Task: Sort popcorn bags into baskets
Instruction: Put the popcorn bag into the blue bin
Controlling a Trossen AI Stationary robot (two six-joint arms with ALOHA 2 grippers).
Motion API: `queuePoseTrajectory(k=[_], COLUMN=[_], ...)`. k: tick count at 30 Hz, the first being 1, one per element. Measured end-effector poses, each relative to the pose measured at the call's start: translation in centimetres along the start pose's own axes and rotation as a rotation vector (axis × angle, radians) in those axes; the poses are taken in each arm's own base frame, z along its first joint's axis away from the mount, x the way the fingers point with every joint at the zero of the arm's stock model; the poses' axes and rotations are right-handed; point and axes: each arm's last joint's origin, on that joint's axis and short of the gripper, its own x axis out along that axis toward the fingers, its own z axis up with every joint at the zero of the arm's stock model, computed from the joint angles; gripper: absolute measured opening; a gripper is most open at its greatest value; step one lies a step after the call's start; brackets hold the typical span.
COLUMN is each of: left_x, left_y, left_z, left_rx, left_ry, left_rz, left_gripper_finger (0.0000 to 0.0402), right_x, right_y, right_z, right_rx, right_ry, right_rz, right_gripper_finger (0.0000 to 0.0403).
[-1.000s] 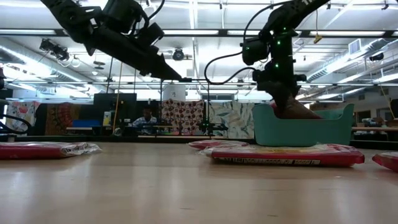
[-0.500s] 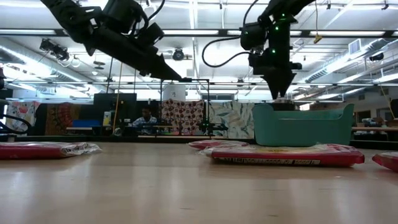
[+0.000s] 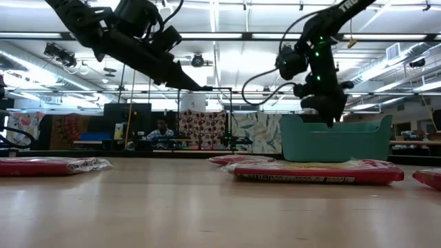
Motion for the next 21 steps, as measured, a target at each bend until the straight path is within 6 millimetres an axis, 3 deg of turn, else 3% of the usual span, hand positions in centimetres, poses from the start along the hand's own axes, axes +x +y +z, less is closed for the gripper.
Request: queuePoseTrajectory(k=[10,16,21], left_x=[0.0,0.0,0.0], left_y=[-0.1,-0.1,-0.1], left_z=[0.0,0.0,0.0], left_rx=[0.027,0.028,0.028], left_ry=[0.001,0.001,0.000], left_rz=[-0.004,-0.004,-0.004], left_gripper_finger=[0.0125,0.0125,0.0125], right_x=[2.8,3.7,3.2], right_y=[-2.6,-2.1,-1.0], right_z=[0.0,-1.2,-1.9], right_rx=[0.109,0.088,0.034], right_ry=[0.067,0.146,0.207], right_rz=[-0.010,0.017,0.097], right_gripper_finger=[0.0203,0.0203,0.0203])
